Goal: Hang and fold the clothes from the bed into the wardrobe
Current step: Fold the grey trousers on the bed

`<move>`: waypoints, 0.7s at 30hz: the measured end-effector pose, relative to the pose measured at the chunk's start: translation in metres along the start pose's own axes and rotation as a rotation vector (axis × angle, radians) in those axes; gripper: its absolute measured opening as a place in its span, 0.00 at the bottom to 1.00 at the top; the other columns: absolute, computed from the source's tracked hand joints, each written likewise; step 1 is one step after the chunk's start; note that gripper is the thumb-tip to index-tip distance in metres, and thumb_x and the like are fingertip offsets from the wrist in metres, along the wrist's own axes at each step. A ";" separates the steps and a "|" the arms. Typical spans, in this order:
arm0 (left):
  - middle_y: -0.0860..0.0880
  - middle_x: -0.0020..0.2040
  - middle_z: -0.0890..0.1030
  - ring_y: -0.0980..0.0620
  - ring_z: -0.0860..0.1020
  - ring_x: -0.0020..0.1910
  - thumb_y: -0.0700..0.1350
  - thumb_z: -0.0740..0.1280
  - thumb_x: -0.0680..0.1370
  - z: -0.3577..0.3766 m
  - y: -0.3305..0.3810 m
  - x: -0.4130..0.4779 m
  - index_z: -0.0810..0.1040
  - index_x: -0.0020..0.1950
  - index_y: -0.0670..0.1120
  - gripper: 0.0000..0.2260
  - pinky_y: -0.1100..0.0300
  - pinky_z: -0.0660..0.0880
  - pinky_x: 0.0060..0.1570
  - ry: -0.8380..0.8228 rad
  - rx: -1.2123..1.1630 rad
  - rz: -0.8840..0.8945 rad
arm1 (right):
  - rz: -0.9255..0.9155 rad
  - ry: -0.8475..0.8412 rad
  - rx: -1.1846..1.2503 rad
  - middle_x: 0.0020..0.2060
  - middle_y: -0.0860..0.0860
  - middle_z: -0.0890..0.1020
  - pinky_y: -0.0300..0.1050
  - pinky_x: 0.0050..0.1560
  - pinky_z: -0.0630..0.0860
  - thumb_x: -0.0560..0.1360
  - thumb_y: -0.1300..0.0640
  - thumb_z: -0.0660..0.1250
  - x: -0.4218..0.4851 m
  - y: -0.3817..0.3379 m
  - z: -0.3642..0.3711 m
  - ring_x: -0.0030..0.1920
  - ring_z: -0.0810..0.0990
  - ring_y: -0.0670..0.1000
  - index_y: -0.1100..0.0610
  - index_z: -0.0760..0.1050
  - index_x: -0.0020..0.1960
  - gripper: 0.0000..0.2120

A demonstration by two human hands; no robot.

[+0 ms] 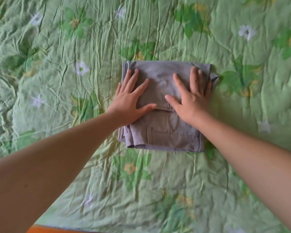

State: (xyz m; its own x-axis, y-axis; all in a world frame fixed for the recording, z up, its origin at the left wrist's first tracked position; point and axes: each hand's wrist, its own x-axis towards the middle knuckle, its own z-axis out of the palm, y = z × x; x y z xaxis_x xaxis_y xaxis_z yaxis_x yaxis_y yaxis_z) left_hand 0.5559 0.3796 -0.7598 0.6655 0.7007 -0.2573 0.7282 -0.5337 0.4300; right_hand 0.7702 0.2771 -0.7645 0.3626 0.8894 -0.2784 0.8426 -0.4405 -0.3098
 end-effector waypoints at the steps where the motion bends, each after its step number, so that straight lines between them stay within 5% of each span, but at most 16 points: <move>1: 0.52 0.82 0.40 0.49 0.39 0.81 0.71 0.62 0.75 0.000 0.000 -0.011 0.54 0.81 0.61 0.38 0.43 0.47 0.76 0.064 -0.121 -0.046 | 0.070 0.081 0.102 0.81 0.60 0.42 0.59 0.79 0.41 0.77 0.33 0.61 -0.013 0.001 0.000 0.81 0.40 0.61 0.41 0.58 0.80 0.35; 6: 0.50 0.71 0.62 0.48 0.69 0.69 0.53 0.75 0.75 0.001 0.010 -0.050 0.60 0.75 0.70 0.35 0.43 0.72 0.68 0.193 -0.732 -0.382 | 0.357 0.113 0.936 0.71 0.55 0.67 0.33 0.71 0.62 0.76 0.59 0.73 -0.062 0.011 -0.007 0.72 0.68 0.52 0.42 0.78 0.65 0.21; 10: 0.43 0.66 0.72 0.40 0.82 0.55 0.41 0.76 0.74 -0.022 0.016 -0.048 0.66 0.65 0.75 0.35 0.42 0.83 0.46 0.077 -1.095 -0.381 | 0.441 -0.123 1.347 0.60 0.47 0.81 0.41 0.62 0.75 0.71 0.68 0.71 -0.056 0.025 -0.040 0.62 0.79 0.46 0.46 0.83 0.59 0.23; 12: 0.41 0.60 0.78 0.42 0.86 0.47 0.37 0.76 0.74 -0.032 0.020 -0.045 0.69 0.66 0.70 0.34 0.42 0.83 0.41 -0.035 -1.111 -0.362 | 0.361 -0.258 1.290 0.60 0.45 0.81 0.31 0.54 0.76 0.70 0.70 0.71 -0.052 0.029 -0.055 0.56 0.81 0.37 0.46 0.83 0.60 0.25; 14: 0.45 0.56 0.82 0.50 0.86 0.44 0.38 0.76 0.74 -0.038 0.025 -0.046 0.72 0.67 0.66 0.30 0.50 0.84 0.40 -0.074 -0.920 -0.351 | 0.302 -0.362 1.119 0.62 0.48 0.80 0.37 0.56 0.75 0.68 0.70 0.71 -0.053 0.029 -0.065 0.58 0.81 0.45 0.43 0.83 0.58 0.27; 15: 0.49 0.54 0.82 0.53 0.85 0.43 0.39 0.76 0.73 -0.041 0.029 -0.048 0.73 0.68 0.64 0.30 0.57 0.83 0.40 -0.064 -0.800 -0.344 | 0.289 -0.387 1.020 0.62 0.50 0.80 0.41 0.52 0.74 0.68 0.70 0.71 -0.057 0.027 -0.070 0.55 0.81 0.52 0.41 0.83 0.58 0.28; 18: 0.56 0.56 0.76 0.57 0.80 0.50 0.42 0.78 0.72 -0.055 0.049 -0.064 0.72 0.74 0.58 0.32 0.67 0.77 0.48 -0.042 -0.508 -0.308 | 0.200 -0.326 0.758 0.61 0.50 0.80 0.36 0.36 0.75 0.68 0.70 0.70 -0.078 0.018 -0.085 0.42 0.80 0.51 0.41 0.81 0.61 0.30; 21: 0.53 0.59 0.73 0.53 0.75 0.57 0.46 0.78 0.72 -0.078 0.079 -0.091 0.68 0.76 0.56 0.35 0.59 0.74 0.57 -0.050 -0.375 -0.272 | 0.096 -0.254 0.566 0.64 0.49 0.77 0.42 0.49 0.76 0.69 0.63 0.74 -0.109 0.010 -0.112 0.55 0.80 0.53 0.43 0.75 0.68 0.31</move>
State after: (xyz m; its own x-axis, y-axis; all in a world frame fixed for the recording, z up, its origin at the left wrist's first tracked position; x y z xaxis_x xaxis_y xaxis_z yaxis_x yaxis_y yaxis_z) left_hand 0.5399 0.3113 -0.6347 0.4726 0.7630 -0.4411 0.7735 -0.1193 0.6225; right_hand 0.7835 0.1892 -0.6355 0.2614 0.8165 -0.5148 0.4445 -0.5752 -0.6867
